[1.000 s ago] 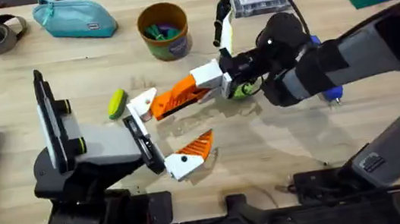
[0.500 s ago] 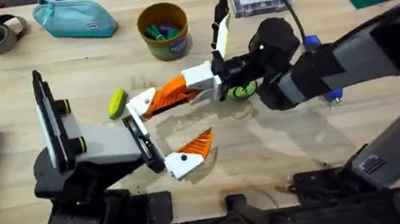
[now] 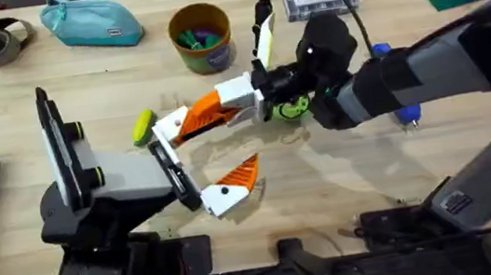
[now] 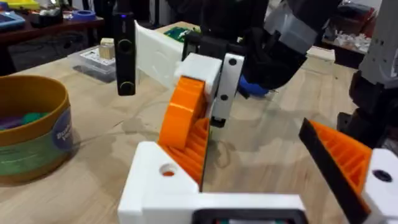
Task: Pick up the gripper from the table and insert it into the empty holder that is missing its gripper. Then pick up a screw, insert it into the mounting hole, and use the screwdriver to tighten it. Finally, clean up the table by picking up the vegetable and placing it into the bucket.
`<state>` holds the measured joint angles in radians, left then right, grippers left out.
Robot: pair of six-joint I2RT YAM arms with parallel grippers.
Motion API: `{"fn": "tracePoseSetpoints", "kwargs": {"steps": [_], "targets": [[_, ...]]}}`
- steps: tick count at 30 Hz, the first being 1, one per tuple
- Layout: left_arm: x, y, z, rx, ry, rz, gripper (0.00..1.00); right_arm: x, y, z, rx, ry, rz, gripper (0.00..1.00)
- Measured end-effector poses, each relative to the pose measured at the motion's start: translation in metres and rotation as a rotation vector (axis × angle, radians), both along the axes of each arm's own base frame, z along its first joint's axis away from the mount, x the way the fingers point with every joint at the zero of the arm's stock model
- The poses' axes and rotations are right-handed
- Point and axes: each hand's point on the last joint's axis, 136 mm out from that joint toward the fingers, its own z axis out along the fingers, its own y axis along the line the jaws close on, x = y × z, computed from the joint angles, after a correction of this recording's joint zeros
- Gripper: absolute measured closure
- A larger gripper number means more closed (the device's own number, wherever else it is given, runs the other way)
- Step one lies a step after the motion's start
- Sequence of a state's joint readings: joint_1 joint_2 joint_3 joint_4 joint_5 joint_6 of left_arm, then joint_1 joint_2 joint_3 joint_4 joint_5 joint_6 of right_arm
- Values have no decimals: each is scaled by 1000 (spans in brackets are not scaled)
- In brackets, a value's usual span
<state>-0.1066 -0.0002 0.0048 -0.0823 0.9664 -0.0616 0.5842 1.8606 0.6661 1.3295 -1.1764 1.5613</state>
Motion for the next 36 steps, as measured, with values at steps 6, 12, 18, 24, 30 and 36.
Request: {"fn": "tracePoseSetpoints", "kwargs": {"steps": [6,12,18,24,30,36], "targets": [[0,0,-1,3,0,3,14,3,4,2,-15,-20,73,983],[-1,0,-1,3,-2,-4,14,3,3,2,-20,-41,106,983],[-1,-1,-1,4,-2,-8,14,3,3,2,-14,-61,112,983],[-1,-1,0,3,-3,-8,14,3,3,2,-13,-66,113,983],[-1,-1,-1,3,-2,-8,14,3,3,2,-13,-66,112,988],[-1,-1,-1,4,-3,-8,15,3,3,2,-13,-68,113,952]]}}
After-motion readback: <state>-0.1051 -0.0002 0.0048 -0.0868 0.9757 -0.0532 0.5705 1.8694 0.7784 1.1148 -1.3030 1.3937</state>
